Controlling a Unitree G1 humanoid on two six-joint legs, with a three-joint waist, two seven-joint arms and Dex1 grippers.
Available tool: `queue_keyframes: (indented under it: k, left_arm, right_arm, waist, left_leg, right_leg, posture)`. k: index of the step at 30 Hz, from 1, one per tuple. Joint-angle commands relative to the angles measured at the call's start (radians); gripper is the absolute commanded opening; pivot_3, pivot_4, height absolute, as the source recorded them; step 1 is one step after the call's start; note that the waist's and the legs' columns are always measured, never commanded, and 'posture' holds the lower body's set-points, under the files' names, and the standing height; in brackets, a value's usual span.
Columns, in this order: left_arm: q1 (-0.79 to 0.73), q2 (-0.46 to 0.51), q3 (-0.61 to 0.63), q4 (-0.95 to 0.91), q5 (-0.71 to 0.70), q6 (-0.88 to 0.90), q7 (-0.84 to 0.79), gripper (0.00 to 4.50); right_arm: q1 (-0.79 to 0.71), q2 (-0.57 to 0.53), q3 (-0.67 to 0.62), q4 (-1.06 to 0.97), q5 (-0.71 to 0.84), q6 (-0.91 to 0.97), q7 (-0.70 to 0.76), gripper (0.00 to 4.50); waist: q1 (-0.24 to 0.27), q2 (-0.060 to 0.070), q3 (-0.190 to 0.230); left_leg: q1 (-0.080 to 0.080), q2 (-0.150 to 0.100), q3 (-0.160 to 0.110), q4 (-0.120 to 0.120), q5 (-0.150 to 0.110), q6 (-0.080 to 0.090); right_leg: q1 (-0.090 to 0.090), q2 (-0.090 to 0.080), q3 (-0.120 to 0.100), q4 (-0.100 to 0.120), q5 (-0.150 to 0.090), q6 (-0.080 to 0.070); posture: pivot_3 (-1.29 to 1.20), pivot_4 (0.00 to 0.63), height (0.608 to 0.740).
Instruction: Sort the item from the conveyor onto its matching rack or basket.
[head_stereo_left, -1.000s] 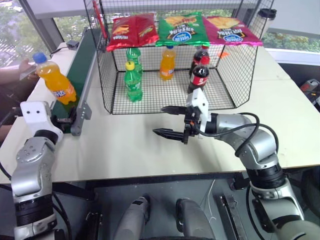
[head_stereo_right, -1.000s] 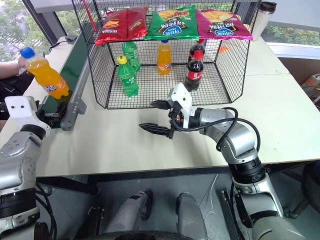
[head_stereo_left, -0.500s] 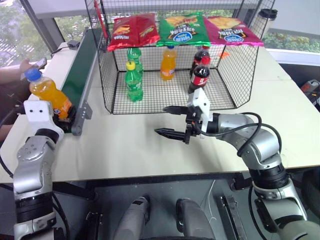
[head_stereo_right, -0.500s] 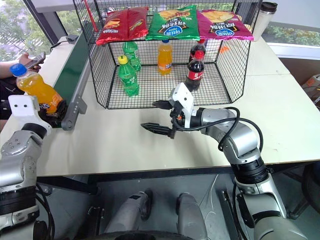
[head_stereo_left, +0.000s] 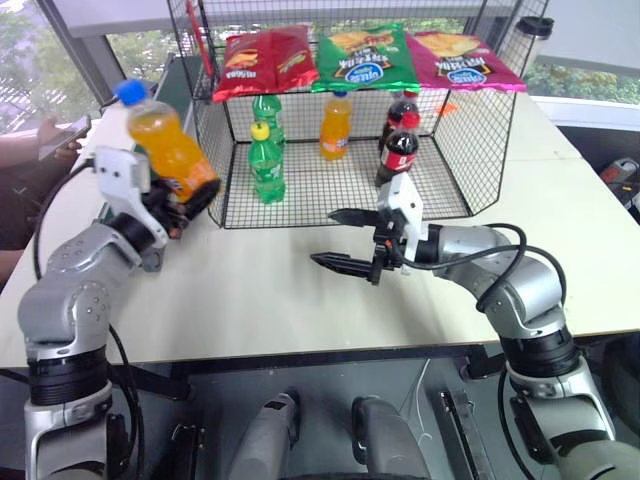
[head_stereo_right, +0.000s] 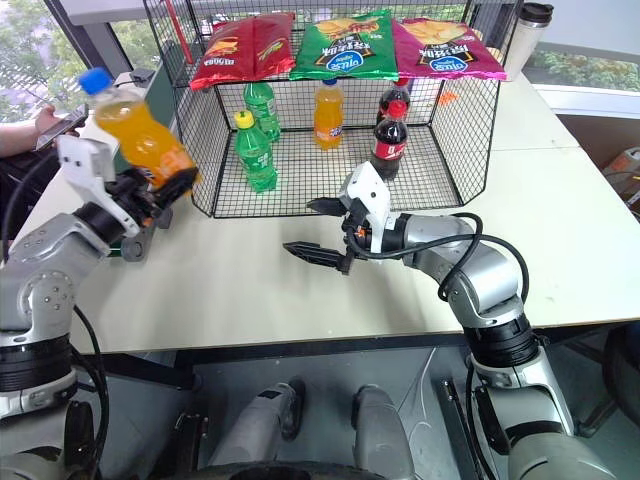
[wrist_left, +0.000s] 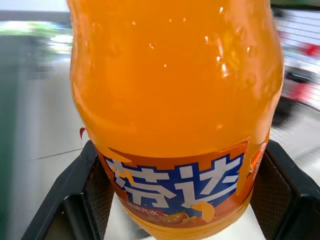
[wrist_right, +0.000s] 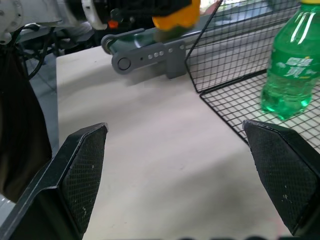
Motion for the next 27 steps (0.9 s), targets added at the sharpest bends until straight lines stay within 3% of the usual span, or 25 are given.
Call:
queue_keyframes:
  k: [1, 8, 27]
  left_arm:
    - [-0.021, 0.012, -0.075, -0.048, -0.013, -0.011, -0.091, 3.03]
    - [-0.019, -0.05, -0.281, 0.01, 0.071, -0.099, -0.22, 3.03]
    - [-0.045, -0.148, -0.431, 0.039, 0.158, -0.155, -0.336, 3.03]
  right_arm:
    - [-0.035, 0.001, -0.046, -0.044, 0.029, 0.008, -0.014, 4.5]
    - [-0.039, -0.001, -0.048, -0.041, 0.02, 0.012, -0.035, 4.5]
    - [-0.092, 0.039, -0.033, 0.001, -0.004, -0.012, -0.07, 4.5]
  waist:
    - [-0.001, 0.0, 0.0]
    - [0.004, 0.0, 0.0]
    - [0.002, 0.0, 0.0]
  left_leg:
    - [0.0, 0.0, 0.0, 0.0, 0.0, 0.0]
    - [0.0, 0.0, 0.0, 0.0, 0.0, 0.0]
    - [0.0, 0.0, 0.0, 0.0, 0.0, 0.0]
  right_leg:
    - [0.0, 0.0, 0.0, 0.0, 0.0, 0.0]
    - [0.0, 0.0, 0.0, 0.0, 0.0, 0.0]
    - [0.0, 0.0, 0.0, 0.0, 0.0, 0.0]
  posture:
    - [0.0, 0.15, 0.739]
    - [0.0, 0.15, 0.739]
    - [0.0, 0.15, 0.739]
